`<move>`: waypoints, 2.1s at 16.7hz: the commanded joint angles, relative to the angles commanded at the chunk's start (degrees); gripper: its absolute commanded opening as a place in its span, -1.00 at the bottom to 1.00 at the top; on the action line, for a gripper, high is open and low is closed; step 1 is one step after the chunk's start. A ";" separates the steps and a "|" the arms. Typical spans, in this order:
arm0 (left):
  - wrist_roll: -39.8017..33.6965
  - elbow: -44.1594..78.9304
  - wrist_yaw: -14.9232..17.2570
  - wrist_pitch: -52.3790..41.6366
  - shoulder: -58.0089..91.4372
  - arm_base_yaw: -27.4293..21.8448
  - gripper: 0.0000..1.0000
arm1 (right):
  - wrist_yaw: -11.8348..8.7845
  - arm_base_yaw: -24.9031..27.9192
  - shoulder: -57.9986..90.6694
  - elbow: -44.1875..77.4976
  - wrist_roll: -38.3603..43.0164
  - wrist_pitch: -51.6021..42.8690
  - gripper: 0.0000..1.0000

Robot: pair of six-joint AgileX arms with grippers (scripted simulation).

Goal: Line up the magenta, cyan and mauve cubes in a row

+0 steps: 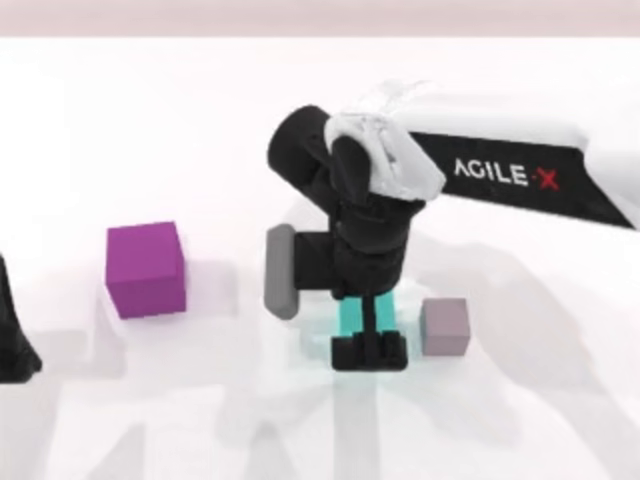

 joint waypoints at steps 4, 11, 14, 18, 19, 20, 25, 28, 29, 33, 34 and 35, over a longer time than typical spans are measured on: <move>0.00 0.00 0.00 0.00 0.00 0.00 1.00 | -0.03 0.02 -0.48 2.24 -0.08 -2.38 1.00; 0.00 0.00 0.00 0.00 0.00 0.00 1.00 | -0.03 0.28 -3.25 10.93 -0.26 -14.16 1.00; 0.00 0.00 0.00 0.00 0.00 0.00 1.00 | -0.04 0.07 -3.05 10.80 -0.26 -14.00 1.00; -0.87 3.11 0.09 -2.35 3.17 -0.64 1.00 | -0.44 -1.61 -6.51 8.04 1.05 -11.43 1.00; -1.42 5.15 0.11 -3.84 5.28 -1.01 1.00 | -0.68 -2.65 -8.84 6.20 1.87 -9.78 1.00; -2.13 7.83 0.13 -5.77 8.12 -1.48 1.00 | -0.94 -3.90 -11.77 3.91 2.87 -7.78 1.00; -6.71 25.30 0.08 -18.47 29.57 -4.37 1.00 | -2.43 -12.52 -34.72 -13.78 10.48 5.97 1.00; -9.96 37.83 0.00 -27.97 47.20 -6.49 1.00 | -3.04 -19.03 -53.13 -28.88 16.99 15.96 1.00; -11.11 42.22 -0.03 -31.40 53.47 -7.25 1.00 | -3.15 -21.27 -59.56 -34.41 19.36 19.37 1.00; -15.41 58.27 -0.11 -44.12 75.23 -10.10 1.00 | -2.92 -29.64 -84.51 -56.66 28.81 32.54 1.00; -16.41 61.99 -0.12 -47.03 79.94 -10.77 1.00 | -2.71 -31.46 -90.12 -61.85 31.02 35.59 1.00; -17.45 65.86 -0.12 -49.97 84.74 -11.44 1.00 | -2.46 -33.17 -95.39 -66.80 33.15 38.57 1.00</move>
